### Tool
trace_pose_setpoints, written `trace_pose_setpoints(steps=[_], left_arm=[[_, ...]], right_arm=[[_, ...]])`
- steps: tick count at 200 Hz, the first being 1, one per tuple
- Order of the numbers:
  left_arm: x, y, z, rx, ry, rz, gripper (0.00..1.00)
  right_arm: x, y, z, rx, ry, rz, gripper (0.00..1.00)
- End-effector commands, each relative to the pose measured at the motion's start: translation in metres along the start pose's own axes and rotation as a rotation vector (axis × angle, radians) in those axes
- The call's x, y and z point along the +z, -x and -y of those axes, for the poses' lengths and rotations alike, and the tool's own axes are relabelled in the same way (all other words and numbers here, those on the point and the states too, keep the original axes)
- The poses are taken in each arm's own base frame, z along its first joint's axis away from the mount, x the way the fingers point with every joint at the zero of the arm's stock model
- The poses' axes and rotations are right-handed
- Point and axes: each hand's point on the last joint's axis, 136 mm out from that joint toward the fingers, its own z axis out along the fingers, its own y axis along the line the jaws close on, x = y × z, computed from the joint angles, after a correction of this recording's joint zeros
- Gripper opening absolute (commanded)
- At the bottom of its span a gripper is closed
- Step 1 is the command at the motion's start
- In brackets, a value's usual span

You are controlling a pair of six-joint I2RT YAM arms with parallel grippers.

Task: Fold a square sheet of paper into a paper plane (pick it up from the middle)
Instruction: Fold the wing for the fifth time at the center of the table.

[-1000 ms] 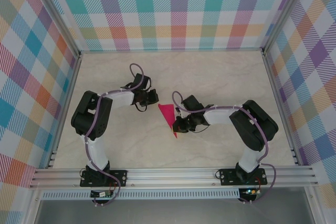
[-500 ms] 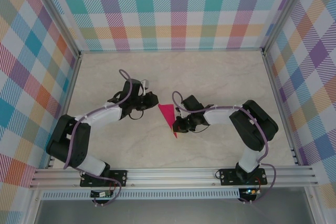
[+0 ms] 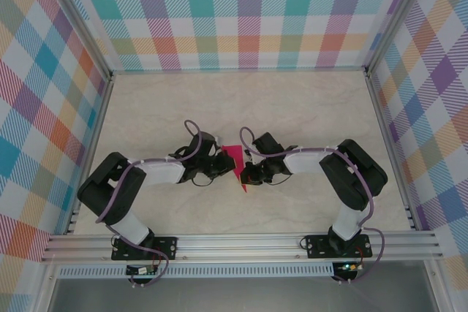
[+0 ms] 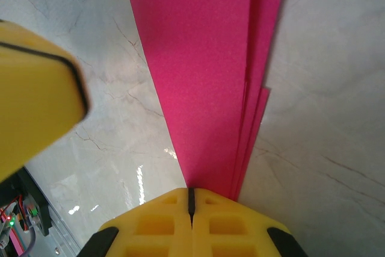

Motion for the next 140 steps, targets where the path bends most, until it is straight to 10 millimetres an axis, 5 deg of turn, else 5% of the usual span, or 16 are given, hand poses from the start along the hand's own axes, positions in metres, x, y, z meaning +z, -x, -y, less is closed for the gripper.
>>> trace_pose_setpoints(steps=[1, 56, 140], left_arm=[[0.011, -0.005, 0.013, -0.006, -0.035, -0.042, 0.0], [0.026, -0.007, 0.0, -0.016, 0.029, -0.084, 0.0], [0.031, 0.002, -0.053, 0.008, 0.211, -0.064, 0.0]], right_arm=[[0.011, -0.054, 0.057, 0.114, -0.195, -0.17, 0.01], [0.012, -0.056, 0.061, 0.12, -0.205, -0.173, 0.01], [0.009, -0.061, 0.068, 0.125, -0.242, -0.181, 0.01]])
